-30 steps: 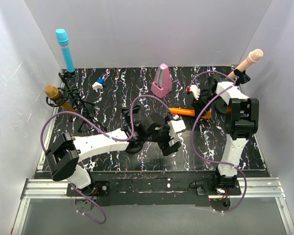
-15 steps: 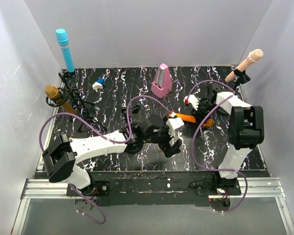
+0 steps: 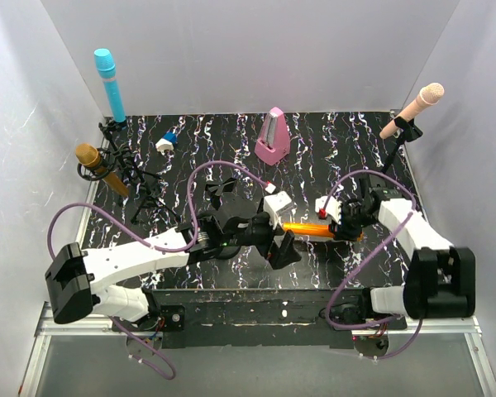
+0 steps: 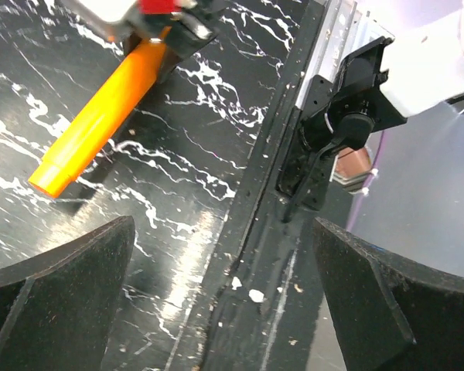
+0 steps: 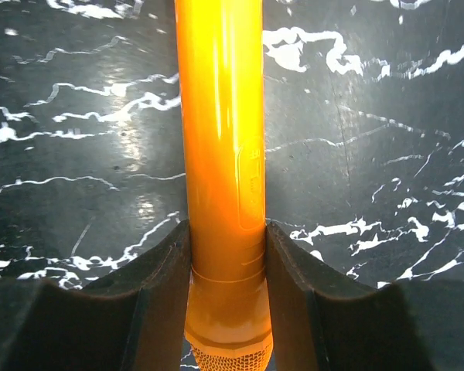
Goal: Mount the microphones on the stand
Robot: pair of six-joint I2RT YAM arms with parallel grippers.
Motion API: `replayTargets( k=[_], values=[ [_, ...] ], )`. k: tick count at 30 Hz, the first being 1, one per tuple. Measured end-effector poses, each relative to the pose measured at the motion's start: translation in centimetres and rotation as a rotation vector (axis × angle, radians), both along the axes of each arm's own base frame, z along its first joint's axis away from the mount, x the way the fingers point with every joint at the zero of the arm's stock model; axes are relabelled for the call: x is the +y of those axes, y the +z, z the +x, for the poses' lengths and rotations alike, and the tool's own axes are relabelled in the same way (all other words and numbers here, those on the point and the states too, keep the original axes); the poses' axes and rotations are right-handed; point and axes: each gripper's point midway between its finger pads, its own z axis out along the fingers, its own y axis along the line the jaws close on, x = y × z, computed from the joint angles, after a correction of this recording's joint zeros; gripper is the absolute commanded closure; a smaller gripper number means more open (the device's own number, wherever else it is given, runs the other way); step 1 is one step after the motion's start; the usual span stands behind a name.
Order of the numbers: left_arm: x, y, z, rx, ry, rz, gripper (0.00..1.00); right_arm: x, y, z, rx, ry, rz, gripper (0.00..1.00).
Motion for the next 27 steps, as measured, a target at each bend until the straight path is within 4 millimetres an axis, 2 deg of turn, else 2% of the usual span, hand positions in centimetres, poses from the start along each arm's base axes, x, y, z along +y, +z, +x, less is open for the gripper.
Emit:
replayTargets(
  k=[4,10,16,22,27],
  values=[
    [-0.3,-1.1,-0.5,0.12,0.027,0.03,0.02,1.0,1.7,-1.8,-0.125,0.105,0.014,0.96],
    [-1.7,-1.9,-0.8,0.235,0.038,0.067,0.02,2.2,3.8,-4.2,-0.248,0.244,0.02,0.96],
    [-2.6,-2.6,-0.3,0.273,0.045,0.096,0.02,3.4,5.6,-6.1,-0.24,0.338,0.044,0.97],
    [-2.1,-2.8,0.7,0.284,0.049,0.1,0.02,4.8,7.8,-7.4,-0.249,0.388,0.108,0.97],
    [-2.4,-2.7,0.3,0.332,-0.027,0.073,0.02,5.5,9.1,-8.1,-0.235,0.395,0.157,0.97]
  ],
)
